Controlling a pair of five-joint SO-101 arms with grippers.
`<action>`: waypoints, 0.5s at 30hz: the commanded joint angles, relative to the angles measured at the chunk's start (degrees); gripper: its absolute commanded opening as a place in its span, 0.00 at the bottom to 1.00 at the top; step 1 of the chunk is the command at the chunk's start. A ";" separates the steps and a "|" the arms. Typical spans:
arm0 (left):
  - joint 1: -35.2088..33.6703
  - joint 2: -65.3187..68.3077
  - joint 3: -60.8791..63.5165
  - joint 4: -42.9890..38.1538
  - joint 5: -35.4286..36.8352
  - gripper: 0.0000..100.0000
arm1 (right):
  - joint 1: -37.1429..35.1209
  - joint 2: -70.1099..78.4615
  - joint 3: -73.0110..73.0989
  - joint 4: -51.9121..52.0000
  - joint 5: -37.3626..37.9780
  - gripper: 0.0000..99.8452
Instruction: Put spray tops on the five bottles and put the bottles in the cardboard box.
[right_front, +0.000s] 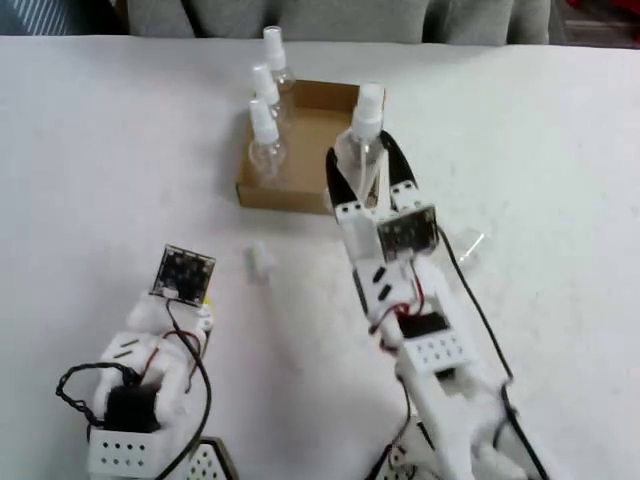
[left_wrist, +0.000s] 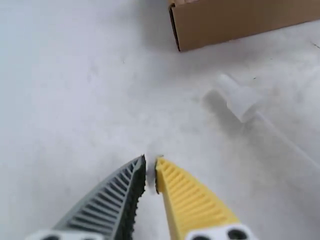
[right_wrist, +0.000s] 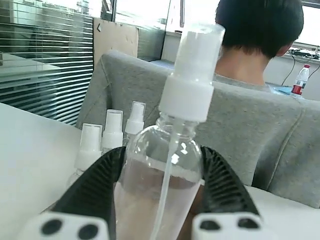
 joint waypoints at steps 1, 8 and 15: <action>-0.48 -0.40 -0.09 0.18 -0.62 0.05 | 1.19 9.98 -7.12 -6.81 0.79 0.02; -0.48 -0.40 -0.09 -0.18 -0.62 0.06 | 2.95 26.51 -9.32 -30.02 0.97 0.02; -0.40 -0.40 -0.09 -0.18 -0.62 0.06 | 3.03 31.43 -11.78 -33.27 6.86 0.02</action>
